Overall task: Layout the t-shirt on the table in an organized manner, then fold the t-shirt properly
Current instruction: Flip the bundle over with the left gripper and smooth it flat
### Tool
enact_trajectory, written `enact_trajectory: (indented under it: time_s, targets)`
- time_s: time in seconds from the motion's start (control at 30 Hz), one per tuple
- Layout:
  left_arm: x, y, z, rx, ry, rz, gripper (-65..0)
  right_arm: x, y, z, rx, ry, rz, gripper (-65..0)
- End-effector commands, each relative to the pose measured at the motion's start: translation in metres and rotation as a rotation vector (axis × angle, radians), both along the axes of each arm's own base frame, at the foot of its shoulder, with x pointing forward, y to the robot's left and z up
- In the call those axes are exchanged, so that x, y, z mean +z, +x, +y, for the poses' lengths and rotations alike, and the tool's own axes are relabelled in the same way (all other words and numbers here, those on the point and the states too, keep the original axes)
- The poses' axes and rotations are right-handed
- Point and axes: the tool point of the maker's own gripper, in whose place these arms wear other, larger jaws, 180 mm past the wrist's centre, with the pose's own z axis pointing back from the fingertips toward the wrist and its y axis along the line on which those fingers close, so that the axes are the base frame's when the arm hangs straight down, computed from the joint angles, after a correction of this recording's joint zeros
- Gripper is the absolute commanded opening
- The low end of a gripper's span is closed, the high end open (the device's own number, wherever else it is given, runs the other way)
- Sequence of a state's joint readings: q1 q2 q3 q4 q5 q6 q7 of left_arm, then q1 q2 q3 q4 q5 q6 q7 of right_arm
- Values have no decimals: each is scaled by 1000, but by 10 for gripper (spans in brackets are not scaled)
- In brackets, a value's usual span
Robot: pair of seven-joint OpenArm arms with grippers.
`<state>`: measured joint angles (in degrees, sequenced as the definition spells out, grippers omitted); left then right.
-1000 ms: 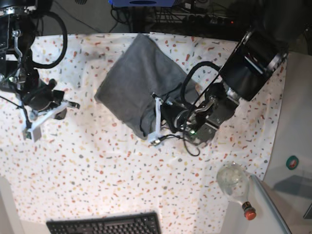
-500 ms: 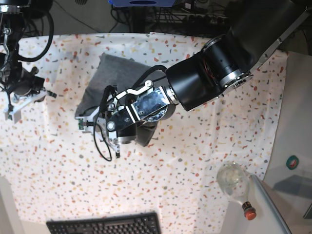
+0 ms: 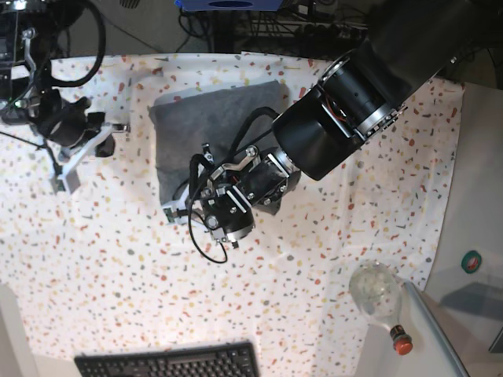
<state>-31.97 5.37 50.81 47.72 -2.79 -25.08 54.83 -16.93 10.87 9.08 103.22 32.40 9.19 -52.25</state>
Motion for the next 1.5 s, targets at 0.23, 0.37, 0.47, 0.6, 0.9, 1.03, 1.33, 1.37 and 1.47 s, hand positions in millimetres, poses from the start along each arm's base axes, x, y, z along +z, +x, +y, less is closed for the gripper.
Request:
enact_trajectory:
  time_s: [0.23,0.37,0.47,0.6,0.9,1.03,1.33,1.37,1.47]
  targets:
    - [14,15,-14,-7,-55,-47,-650,-5,-17,51,137,92,2,-650]
    - [14,15,-15,-8,-60,-48,-650,-9,-32,74,203,117,30,-650]
    - [15,15,-17,-13,-63,-51,-650,-10,-37,89,240,135,35,-650]
    - [14,14,-17,-14,-62,-49,-650,-11,-29,91,246,134,28,-650]
    - [15,14,-25,-24,-105,-58,-650,-52,-29,76,181,132,101,-650]
    - [14,13,-25,-23,-105,-56,-650,-39,-30,80,206,131,82,-650]
    - [14,13,-25,-23,-105,-56,-650,-32,-20,97,164,160,110,-650]
    - [14,13,-25,-23,-105,-56,-650,-43,-20,96,153,162,136,-650]
    - [14,13,-25,-23,-105,-56,-650,-54,-21,102,164,171,146,-650]
